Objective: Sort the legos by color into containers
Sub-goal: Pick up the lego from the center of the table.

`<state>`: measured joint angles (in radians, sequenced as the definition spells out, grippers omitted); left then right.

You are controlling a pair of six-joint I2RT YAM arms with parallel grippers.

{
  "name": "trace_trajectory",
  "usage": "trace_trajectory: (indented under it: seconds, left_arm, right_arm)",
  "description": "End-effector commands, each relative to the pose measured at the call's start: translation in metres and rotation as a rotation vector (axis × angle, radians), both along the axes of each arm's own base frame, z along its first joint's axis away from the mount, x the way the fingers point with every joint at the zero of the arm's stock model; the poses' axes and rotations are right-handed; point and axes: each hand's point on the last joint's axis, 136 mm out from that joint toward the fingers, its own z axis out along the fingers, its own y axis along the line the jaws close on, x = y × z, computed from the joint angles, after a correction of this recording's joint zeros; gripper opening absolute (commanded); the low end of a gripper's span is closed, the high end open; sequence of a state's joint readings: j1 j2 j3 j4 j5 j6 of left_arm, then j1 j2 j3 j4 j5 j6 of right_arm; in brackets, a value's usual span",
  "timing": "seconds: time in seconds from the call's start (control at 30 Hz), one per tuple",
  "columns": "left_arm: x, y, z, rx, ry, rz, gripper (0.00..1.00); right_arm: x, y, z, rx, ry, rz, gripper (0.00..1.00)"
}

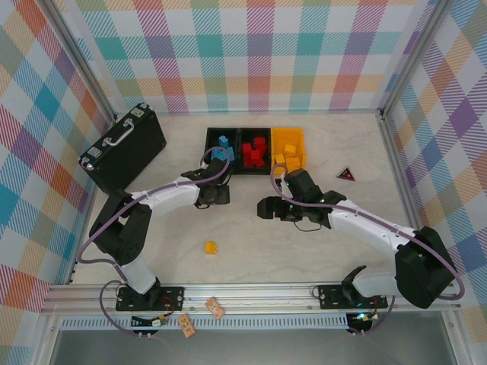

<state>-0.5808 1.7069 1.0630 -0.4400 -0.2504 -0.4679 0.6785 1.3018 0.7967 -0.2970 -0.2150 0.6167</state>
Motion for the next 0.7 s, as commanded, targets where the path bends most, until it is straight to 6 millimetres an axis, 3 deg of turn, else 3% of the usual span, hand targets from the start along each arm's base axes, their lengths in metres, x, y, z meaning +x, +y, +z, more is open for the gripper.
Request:
trace_trajectory:
  seconds: [0.0,0.17,0.33,0.47,0.67]
  left_arm:
    - [0.017,0.005,0.000,0.022,-0.028,0.028,0.70]
    - [0.026,0.003,-0.012,0.035,-0.001,0.019,0.69]
    - [0.033,0.002,-0.017,0.053,0.000,0.005,0.60]
    - [0.034,-0.002,-0.016,0.050,0.010,-0.015,0.33]
    - [0.028,-0.006,-0.001,0.027,0.014,-0.032,0.24]
  right_arm:
    - [0.001,0.010,0.001,0.022,-0.003,0.024,0.73]
    - [0.001,0.008,-0.004,0.012,0.008,0.015,0.73]
    - [-0.001,0.006,-0.009,0.006,0.020,0.006,0.73]
    - [-0.002,0.005,-0.012,0.002,0.028,0.003,0.73]
    - [-0.001,0.000,-0.010,-0.013,0.012,-0.009,0.73]
